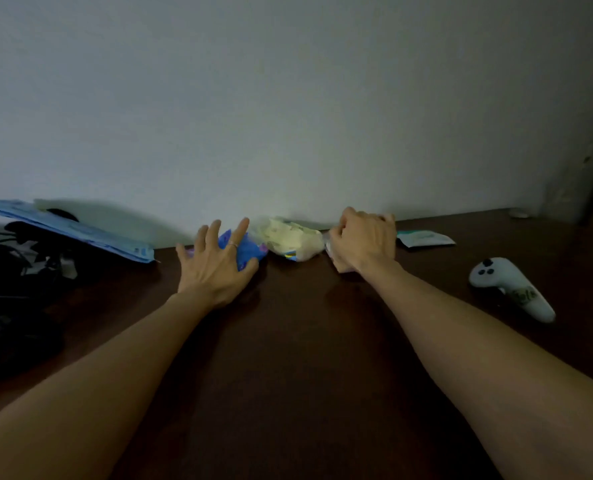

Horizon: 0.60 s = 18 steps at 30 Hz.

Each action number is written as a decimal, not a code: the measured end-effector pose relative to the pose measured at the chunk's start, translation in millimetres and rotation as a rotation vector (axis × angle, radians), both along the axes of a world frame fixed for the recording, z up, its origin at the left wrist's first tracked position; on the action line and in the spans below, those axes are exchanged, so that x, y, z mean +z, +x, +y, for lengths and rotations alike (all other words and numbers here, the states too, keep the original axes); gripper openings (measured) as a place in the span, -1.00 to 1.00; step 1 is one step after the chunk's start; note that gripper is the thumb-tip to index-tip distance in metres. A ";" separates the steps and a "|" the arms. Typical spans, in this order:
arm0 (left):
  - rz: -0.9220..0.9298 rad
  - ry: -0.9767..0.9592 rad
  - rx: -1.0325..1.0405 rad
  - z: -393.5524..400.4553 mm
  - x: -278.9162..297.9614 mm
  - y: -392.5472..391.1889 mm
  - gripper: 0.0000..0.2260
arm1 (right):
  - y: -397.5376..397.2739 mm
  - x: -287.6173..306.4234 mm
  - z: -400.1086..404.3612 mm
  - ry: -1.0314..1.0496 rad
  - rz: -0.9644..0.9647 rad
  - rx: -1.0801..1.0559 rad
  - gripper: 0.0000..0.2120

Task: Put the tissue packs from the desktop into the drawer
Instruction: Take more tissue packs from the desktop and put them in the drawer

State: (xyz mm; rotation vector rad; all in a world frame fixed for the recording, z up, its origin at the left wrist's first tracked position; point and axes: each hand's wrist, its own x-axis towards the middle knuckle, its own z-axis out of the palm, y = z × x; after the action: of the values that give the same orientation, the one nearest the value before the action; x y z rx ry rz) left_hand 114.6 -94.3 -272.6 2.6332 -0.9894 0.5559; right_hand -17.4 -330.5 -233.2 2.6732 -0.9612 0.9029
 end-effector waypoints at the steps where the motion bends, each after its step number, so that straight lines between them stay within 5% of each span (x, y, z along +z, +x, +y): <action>1: 0.024 0.002 -0.027 -6.6 0.9 -2.7 -0.32 | -3.5 -0.1 -8.8 0.027 0.040 -0.003 -0.63; 5: 0.199 0.119 -0.082 -51.9 1.3 -13.6 -0.21 | -9.7 -4.9 -45.4 0.382 0.231 -0.106 -0.25; 11: 0.177 0.249 -0.069 -96.5 -4.4 -1.4 -0.19 | -0.7 -16.2 -91.0 0.653 0.288 -0.243 0.17; 14: 0.150 0.196 -0.077 -100.6 -6.6 4.4 -0.32 | 3.3 -18.2 -106.8 0.652 0.415 -0.251 0.22; 18: 0.126 0.130 -0.098 -101.5 -0.8 -2.3 -0.63 | 6.3 -6.1 -102.2 0.557 0.510 -0.181 0.04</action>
State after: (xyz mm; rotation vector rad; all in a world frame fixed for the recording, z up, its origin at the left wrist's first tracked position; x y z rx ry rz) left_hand 112.3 -195.8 -273.4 2.6757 -1.1426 0.3081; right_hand -11.2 -432.8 -239.4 2.9312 -1.4341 -0.1226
